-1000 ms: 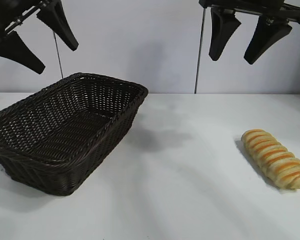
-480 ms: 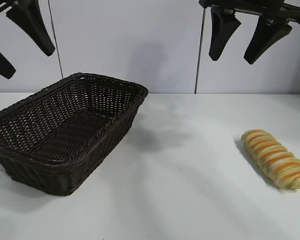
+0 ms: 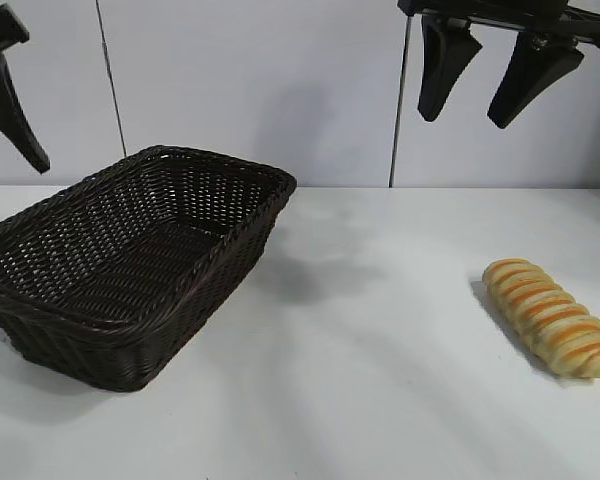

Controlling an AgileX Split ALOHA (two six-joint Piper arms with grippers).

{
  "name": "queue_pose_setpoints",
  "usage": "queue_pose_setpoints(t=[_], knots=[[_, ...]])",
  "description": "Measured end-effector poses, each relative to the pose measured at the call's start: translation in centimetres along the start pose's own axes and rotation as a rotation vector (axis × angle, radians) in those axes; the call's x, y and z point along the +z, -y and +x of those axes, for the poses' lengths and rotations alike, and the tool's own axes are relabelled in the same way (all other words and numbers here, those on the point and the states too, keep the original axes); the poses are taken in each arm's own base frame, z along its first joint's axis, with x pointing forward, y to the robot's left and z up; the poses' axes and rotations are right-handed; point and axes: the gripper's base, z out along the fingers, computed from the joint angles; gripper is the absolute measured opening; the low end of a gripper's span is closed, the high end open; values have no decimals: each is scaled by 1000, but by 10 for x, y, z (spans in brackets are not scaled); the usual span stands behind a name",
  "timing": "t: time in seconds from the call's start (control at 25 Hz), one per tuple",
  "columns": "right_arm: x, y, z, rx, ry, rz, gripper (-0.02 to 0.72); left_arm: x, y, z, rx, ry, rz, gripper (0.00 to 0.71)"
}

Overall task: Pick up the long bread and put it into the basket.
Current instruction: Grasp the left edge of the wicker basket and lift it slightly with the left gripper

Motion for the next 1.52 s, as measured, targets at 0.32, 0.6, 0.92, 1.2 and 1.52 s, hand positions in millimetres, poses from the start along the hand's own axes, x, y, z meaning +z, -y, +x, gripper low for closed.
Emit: queue_pose_setpoints(t=[0.32, 0.6, 0.92, 1.2, 1.52], knots=[[0, 0, 0, 0, 0, 0, 486, 5, -3, -4, -71, 61, 33, 535], [0, 0, 0, 0, 0, 0, 486, 7, -4, -4, -86, 77, 37, 535], [0, 0, 0, 0, 0, 0, 486, 33, -9, 24, -91, 85, 37, 535], [0, 0, 0, 0, -1, 0, 486, 37, -9, 22, -76, 165, 75, 535], [0, 0, 0, 0, -1, 0, 486, 37, -10, 22, -68, 173, 66, 535]])
